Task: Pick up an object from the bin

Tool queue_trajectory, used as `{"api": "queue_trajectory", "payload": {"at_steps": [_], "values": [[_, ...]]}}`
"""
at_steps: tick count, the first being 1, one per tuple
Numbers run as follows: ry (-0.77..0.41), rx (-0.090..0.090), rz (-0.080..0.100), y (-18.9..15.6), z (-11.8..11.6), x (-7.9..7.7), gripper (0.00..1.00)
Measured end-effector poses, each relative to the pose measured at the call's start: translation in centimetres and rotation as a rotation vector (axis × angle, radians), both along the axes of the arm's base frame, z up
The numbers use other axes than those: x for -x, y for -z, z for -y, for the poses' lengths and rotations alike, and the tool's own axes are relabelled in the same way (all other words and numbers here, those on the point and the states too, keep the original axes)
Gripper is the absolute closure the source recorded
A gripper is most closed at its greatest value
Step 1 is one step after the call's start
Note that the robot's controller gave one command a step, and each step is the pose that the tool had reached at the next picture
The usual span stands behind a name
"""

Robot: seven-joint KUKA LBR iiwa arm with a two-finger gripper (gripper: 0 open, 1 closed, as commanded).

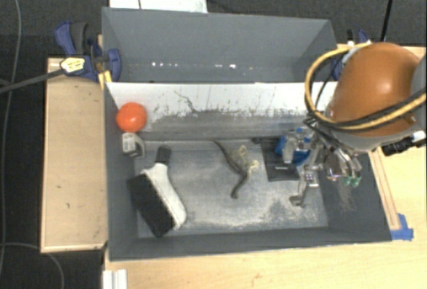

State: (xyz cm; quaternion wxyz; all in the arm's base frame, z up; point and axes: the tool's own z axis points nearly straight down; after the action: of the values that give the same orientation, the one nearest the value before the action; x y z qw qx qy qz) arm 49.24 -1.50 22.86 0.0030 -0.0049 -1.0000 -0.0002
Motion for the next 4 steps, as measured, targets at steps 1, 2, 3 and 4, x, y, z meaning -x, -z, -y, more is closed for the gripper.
{"api": "queue_trajectory", "payload": {"at_steps": [1,2,3,4], "values": [[0.0,0.0,0.008,-0.4,0.0,-0.2,0.0],[-0.004,0.001,0.02,3.4,-0.1,-4.4,0.0],[-0.057,0.0,0.019,9.0,1.9,-8.1,0.0],[-0.058,0.001,0.023,13.0,3.2,-8.0,0.0]]}}
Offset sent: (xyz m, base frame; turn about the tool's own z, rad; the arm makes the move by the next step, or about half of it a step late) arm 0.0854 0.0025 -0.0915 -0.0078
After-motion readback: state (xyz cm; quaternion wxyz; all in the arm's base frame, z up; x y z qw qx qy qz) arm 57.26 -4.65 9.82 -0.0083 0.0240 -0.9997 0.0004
